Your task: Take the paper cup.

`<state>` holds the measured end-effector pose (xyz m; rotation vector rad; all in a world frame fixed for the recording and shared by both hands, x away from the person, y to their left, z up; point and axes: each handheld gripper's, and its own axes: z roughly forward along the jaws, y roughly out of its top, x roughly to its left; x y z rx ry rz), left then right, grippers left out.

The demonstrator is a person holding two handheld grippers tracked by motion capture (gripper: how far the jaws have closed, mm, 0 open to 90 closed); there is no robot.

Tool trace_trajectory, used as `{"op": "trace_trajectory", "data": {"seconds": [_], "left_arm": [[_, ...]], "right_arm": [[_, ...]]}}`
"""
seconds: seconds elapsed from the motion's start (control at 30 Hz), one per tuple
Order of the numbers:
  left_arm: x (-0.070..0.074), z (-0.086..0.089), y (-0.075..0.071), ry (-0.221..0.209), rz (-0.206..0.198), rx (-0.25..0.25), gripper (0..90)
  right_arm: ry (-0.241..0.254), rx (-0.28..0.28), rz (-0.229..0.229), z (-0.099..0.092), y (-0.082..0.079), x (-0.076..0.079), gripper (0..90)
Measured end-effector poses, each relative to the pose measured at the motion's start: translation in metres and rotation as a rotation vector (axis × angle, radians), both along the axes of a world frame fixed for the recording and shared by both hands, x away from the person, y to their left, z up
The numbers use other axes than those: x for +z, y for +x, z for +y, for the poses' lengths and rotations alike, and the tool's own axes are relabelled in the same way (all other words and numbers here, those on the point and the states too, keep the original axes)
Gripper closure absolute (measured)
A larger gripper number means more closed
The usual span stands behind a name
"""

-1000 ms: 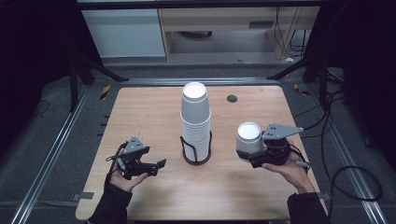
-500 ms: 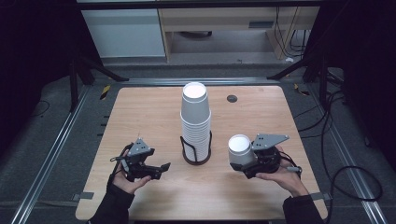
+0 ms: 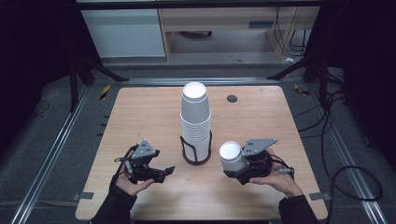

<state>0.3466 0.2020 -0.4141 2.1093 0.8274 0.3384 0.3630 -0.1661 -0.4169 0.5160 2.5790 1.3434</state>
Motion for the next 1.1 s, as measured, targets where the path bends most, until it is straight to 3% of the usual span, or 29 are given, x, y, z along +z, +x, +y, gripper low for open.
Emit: {"op": "trace_trajectory", "data": {"seconds": [1.1], "left_arm": [[0.013,-0.030,-0.008,-0.019,0.006,-0.149,13.1]], "right_arm": [[-0.095,0.157,0.008,0.044,0.003,-0.002,16.6]]}}
